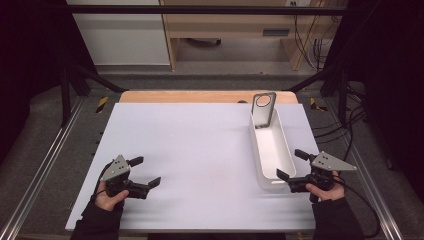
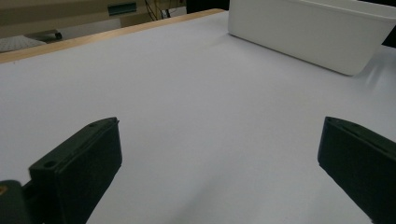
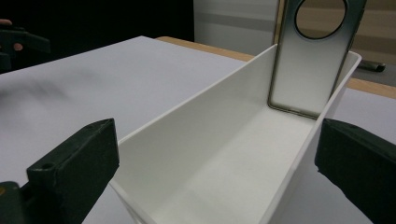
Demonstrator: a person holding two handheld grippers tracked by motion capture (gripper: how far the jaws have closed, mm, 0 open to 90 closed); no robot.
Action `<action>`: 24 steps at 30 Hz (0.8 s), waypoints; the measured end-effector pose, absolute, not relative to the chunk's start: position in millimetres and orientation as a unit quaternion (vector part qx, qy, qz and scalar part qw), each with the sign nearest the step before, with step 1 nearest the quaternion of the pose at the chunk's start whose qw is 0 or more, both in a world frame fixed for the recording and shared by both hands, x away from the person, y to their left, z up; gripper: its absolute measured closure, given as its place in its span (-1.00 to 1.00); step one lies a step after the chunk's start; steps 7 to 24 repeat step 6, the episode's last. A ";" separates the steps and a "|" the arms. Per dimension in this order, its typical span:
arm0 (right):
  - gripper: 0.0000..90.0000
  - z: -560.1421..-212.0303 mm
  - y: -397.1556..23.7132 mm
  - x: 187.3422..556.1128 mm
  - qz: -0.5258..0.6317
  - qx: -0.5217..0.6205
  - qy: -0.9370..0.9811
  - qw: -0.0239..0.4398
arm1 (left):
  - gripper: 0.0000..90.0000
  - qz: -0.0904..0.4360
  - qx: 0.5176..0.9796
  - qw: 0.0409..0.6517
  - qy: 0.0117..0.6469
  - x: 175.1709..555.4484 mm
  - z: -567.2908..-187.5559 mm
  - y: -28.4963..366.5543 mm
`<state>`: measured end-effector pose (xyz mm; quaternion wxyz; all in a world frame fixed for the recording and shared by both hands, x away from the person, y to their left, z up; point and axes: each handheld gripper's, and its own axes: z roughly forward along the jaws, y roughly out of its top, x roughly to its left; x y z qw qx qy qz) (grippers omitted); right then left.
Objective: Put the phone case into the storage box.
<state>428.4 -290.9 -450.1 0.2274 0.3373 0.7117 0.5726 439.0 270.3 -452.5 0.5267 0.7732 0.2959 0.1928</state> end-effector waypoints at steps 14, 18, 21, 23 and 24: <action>-0.99 -454.3 -293.5 427.1 0.570 0.343 0.712 0.226 | -1.00 0.194 0.772 0.529 0.295 438.9 -452.1 269.8; -0.99 -454.3 -293.5 427.1 0.570 0.343 0.712 0.226 | -1.00 0.194 0.772 0.529 0.295 438.9 -452.1 269.8; -0.99 -454.3 -293.5 427.1 0.570 0.343 0.712 0.226 | -1.00 0.194 0.772 0.529 0.295 438.9 -452.1 269.8; -0.99 -454.3 -293.5 427.1 0.570 0.343 0.712 0.226 | -1.00 0.194 0.772 0.529 0.295 438.9 -452.1 269.8; -0.99 -454.3 -293.5 427.1 0.570 0.343 0.712 0.226 | -1.00 0.194 0.772 0.529 0.295 438.9 -452.1 269.8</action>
